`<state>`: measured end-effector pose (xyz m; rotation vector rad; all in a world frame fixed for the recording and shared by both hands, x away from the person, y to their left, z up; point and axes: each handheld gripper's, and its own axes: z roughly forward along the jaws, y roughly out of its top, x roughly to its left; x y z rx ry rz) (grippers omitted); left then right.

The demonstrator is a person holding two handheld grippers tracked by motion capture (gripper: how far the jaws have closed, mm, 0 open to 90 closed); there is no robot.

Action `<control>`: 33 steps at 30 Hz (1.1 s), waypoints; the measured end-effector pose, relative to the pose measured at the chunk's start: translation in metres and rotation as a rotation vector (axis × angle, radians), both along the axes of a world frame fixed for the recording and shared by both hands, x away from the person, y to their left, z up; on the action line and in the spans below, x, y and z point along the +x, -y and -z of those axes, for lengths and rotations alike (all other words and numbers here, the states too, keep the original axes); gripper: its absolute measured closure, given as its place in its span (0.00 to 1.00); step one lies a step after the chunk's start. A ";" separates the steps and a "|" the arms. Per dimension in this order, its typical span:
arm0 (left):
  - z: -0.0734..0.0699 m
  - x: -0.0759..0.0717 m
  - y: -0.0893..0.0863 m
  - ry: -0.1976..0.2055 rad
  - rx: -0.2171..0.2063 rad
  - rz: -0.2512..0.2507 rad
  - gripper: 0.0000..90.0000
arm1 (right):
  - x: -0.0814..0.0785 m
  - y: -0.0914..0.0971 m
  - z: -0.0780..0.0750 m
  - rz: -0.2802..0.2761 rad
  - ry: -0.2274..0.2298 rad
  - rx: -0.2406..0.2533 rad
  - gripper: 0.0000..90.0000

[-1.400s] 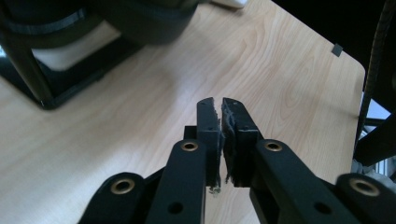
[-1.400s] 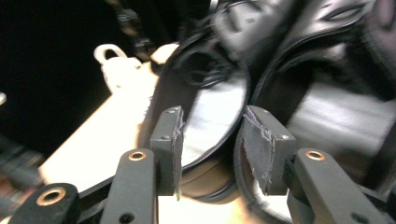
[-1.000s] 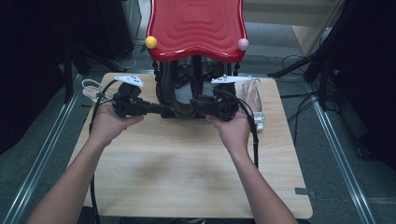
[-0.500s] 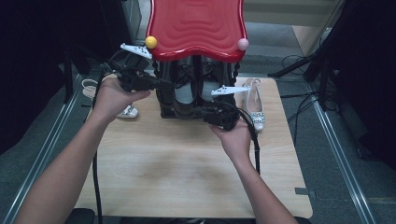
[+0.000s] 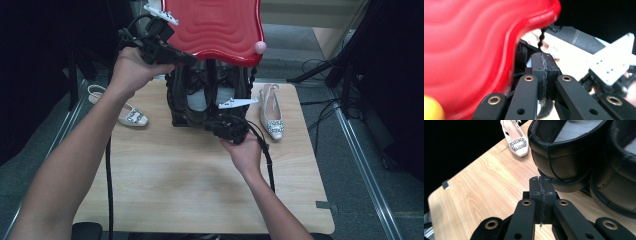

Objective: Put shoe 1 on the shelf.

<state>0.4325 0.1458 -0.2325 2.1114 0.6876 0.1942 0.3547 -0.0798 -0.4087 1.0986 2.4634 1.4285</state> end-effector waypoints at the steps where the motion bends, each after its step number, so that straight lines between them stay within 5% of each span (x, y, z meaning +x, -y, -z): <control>1: -0.002 0.004 0.001 -0.006 -0.002 0.003 1.00 | 0.000 -0.001 0.001 0.000 0.009 0.002 1.00; 14: -0.002 0.039 0.018 -0.016 0.021 -0.043 1.00 | 0.009 -0.012 0.008 0.037 0.008 -0.012 1.00; 33: -0.001 0.043 0.018 0.004 -0.002 -0.030 1.00 | 0.025 -0.026 -0.002 0.072 -0.001 -0.026 1.00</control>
